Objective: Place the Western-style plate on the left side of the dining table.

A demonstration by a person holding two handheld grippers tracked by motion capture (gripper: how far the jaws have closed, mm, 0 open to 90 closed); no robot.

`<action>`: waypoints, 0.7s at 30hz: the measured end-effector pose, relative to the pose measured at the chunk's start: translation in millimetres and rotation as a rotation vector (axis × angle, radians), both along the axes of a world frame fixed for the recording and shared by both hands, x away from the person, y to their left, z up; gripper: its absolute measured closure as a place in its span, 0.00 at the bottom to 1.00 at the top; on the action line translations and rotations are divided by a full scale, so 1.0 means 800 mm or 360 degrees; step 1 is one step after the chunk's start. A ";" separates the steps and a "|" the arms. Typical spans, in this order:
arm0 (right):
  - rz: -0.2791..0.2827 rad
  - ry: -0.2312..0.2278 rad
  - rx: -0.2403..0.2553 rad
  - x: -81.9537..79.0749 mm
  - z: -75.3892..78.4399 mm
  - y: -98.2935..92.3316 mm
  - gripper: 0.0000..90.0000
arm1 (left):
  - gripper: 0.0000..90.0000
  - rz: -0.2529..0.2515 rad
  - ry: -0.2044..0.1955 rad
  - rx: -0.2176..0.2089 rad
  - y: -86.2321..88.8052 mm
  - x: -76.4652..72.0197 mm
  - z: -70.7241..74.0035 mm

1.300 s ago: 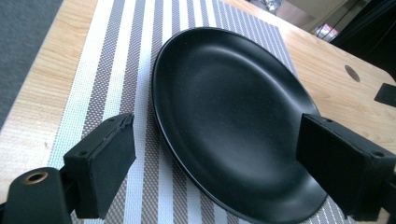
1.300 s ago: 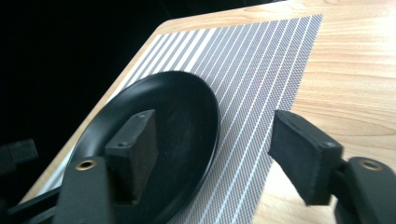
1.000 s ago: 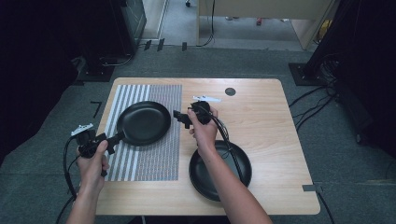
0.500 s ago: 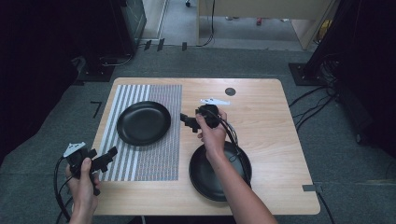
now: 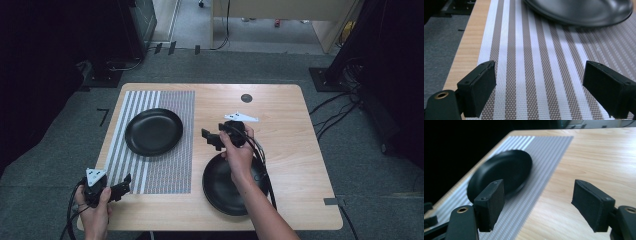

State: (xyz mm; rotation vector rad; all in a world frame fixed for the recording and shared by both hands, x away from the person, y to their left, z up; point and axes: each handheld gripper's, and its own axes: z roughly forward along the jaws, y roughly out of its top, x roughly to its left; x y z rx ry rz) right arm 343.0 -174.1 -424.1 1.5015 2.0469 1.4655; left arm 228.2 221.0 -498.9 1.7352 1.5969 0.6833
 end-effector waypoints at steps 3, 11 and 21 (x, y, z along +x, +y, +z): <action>-0.0006 0.0020 -0.0043 -0.008 -0.003 -0.006 0.28 | 0.13 0.0017 0.0006 0.0007 0.002 -0.003 -0.004; -0.0043 0.0010 -0.0032 -0.028 -0.001 -0.036 0.28 | 0.14 0.0043 0.0058 0.0047 0.010 -0.004 -0.017; -0.0121 -0.0022 -0.0043 -0.048 -0.002 -0.077 0.27 | 0.14 0.0023 0.0070 0.0081 0.008 -0.006 -0.023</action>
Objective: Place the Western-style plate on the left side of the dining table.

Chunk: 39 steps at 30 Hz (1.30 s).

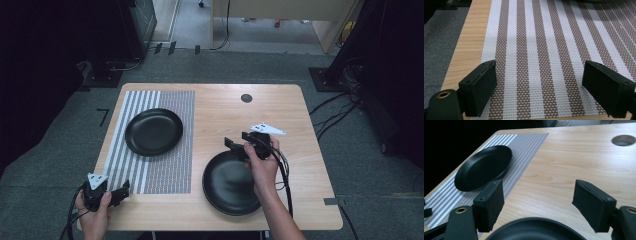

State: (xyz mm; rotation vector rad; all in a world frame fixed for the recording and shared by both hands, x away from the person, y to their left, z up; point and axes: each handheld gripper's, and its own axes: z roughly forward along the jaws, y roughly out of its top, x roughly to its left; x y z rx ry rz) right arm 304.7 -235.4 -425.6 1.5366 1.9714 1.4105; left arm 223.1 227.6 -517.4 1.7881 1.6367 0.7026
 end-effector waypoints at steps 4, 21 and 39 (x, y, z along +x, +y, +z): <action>-0.0031 -0.0002 -0.0003 -0.008 -0.004 -0.018 0.27 | 0.14 -0.0009 0.0000 0.0032 -0.002 -0.002 -0.001; -0.0209 -0.0020 -0.0055 -0.045 -0.017 -0.100 0.27 | 0.14 -0.0012 0.0005 0.0029 -0.001 -0.003 -0.001; -0.0336 -0.0034 -0.0119 -0.082 -0.028 -0.174 0.25 | 0.14 -0.0010 0.0003 0.0027 -0.001 -0.003 -0.001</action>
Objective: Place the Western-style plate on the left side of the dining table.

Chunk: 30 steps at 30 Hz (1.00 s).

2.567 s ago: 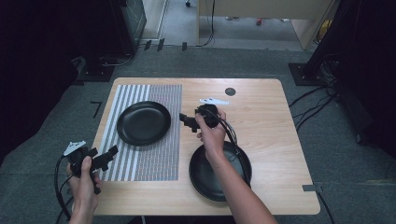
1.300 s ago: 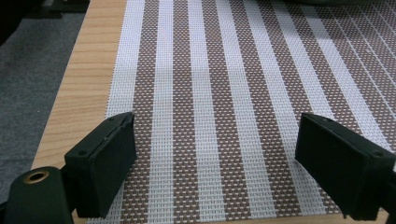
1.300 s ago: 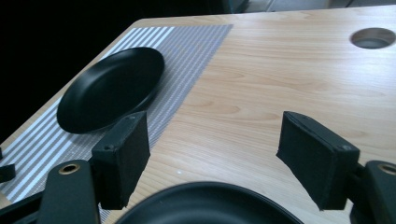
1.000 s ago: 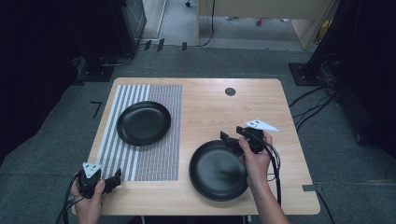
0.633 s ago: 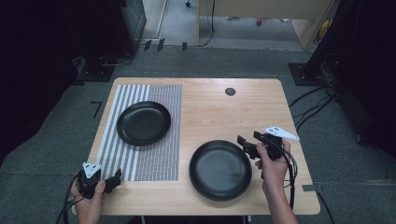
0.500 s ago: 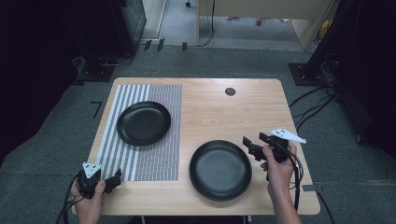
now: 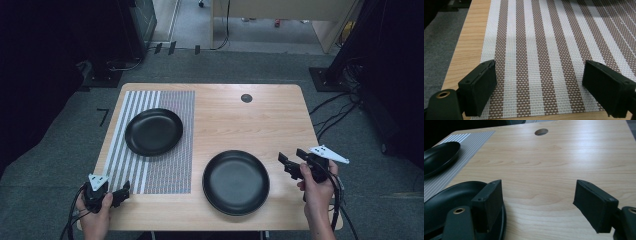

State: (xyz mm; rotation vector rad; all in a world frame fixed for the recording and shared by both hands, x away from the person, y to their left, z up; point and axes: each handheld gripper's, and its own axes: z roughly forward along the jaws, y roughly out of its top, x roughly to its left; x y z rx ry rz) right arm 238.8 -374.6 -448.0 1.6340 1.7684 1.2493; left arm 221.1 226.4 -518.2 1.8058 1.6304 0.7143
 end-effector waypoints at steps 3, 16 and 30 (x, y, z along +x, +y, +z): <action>-0.0010 -0.0012 0.0000 -0.008 -0.005 -0.013 0.25 | 0.14 -0.0001 0.0001 0.0001 0.000 0.000 0.000; -0.0069 -0.0028 -0.0034 -0.034 -0.015 -0.053 0.21 | 0.14 -0.0001 0.0001 0.0001 0.000 0.000 0.000; -0.0157 0.0032 -0.0108 -0.055 -0.031 -0.088 0.19 | 0.14 -0.0001 0.0002 0.0000 0.000 0.000 0.000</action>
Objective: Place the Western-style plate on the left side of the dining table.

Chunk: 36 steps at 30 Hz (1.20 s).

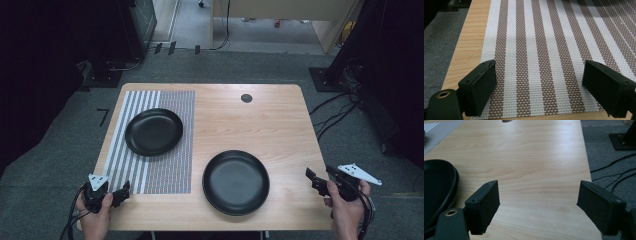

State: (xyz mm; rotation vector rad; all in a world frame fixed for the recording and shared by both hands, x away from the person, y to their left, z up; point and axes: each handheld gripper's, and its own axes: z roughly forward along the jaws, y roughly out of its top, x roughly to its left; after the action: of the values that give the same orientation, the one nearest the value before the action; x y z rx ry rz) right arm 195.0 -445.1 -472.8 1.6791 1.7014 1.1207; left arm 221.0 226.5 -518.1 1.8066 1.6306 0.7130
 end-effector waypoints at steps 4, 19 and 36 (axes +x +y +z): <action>-0.0034 0.0033 0.0013 -0.007 -0.011 -0.011 0.19 | 0.14 0.0001 0.0000 0.0000 0.000 0.000 0.000; 0.0002 0.0108 -0.0002 -0.020 -0.046 -0.026 0.18 | 0.14 0.0000 -0.0001 0.0000 0.000 0.000 0.000; 0.0057 0.0201 -0.0132 -0.015 -0.064 -0.012 0.17 | 0.14 0.0000 0.0000 -0.0001 0.000 0.000 0.000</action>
State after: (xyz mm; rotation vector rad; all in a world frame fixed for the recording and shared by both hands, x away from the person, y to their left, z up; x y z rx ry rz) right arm 182.8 -454.6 -524.3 1.7054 1.8364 0.9642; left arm 221.0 226.6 -518.1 1.8062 1.6308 0.7125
